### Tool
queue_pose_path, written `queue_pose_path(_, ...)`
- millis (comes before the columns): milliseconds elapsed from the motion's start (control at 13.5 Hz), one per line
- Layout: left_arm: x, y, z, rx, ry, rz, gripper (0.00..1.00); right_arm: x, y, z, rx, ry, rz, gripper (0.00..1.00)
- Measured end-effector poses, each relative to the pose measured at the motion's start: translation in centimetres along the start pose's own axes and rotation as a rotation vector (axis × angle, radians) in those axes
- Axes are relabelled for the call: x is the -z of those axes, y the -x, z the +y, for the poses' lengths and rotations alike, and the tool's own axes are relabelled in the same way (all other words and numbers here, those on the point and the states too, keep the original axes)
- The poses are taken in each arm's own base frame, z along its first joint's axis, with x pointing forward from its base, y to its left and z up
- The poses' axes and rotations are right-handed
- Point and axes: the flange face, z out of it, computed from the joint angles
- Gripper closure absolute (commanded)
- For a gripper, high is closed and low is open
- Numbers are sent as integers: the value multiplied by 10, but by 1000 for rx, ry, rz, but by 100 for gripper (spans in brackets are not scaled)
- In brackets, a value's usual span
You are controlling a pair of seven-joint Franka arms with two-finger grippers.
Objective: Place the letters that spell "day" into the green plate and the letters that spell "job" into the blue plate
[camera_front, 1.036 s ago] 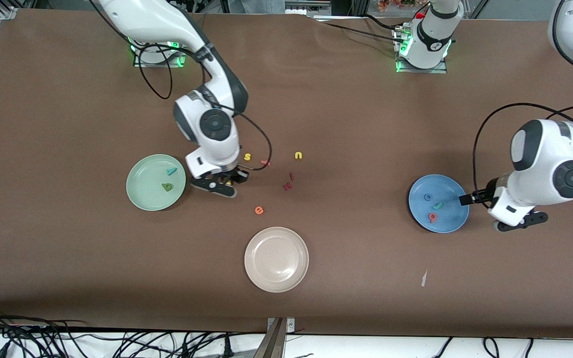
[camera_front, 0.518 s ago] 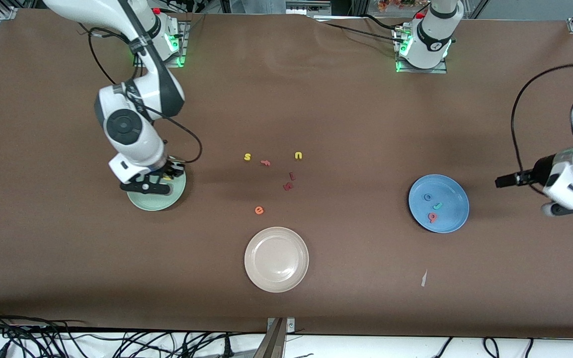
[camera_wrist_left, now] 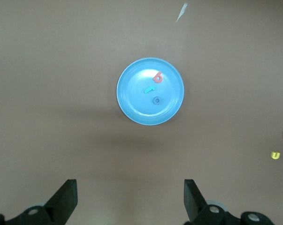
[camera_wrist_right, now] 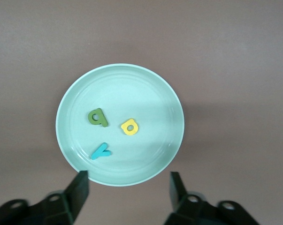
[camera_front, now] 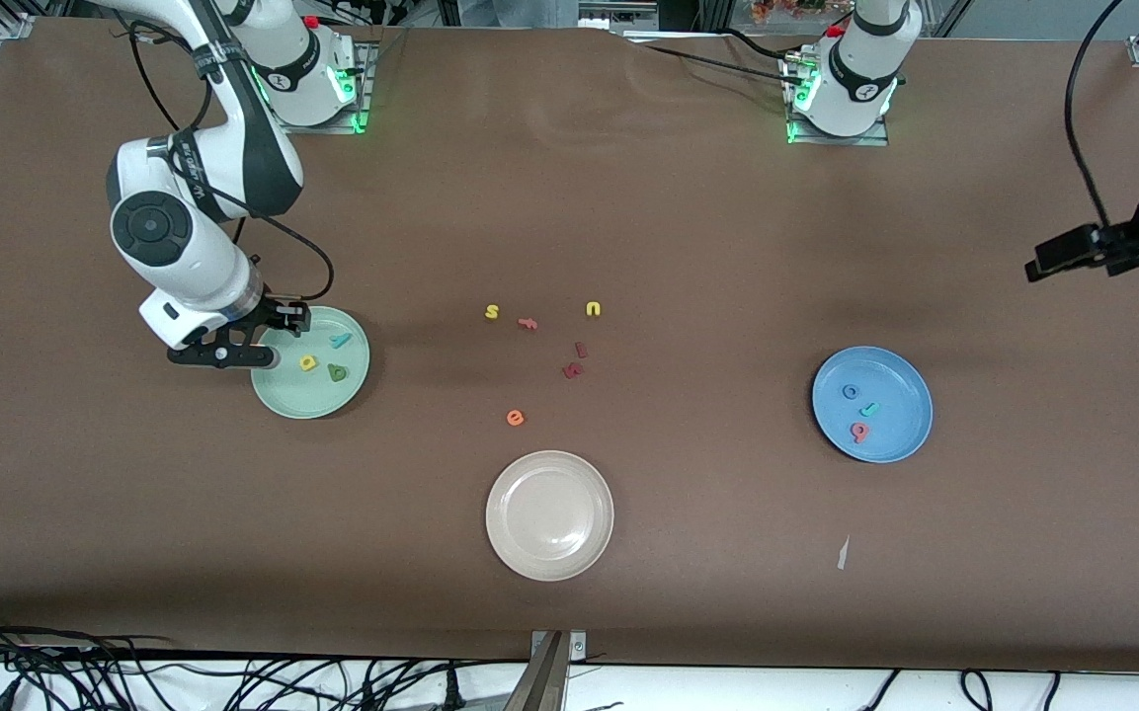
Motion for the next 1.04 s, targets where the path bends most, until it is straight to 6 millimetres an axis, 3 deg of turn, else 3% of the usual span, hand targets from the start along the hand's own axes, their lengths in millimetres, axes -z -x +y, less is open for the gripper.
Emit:
queue_pose_path(148,9,8,8,-15,0,9,0,17,-3,2,-8,-1,3,0)
queue_pose_path(296,3,7,13,-23,-2,-3,0,42,-10,4,-28,-22,2,0)
queue_pose_path(740,-8,1,13,-22,-3,-15,0,135,-24,20,-75,-77,4,0)
queue_pose_path(888,-8,1,12,-22,-18,-13,0,157,-25,34,-44,-92,-1,0)
queue_pose_path(1036,-10,-1,12,-28,-53,-10,0,165,-26,59,-35,-116,-16,0)
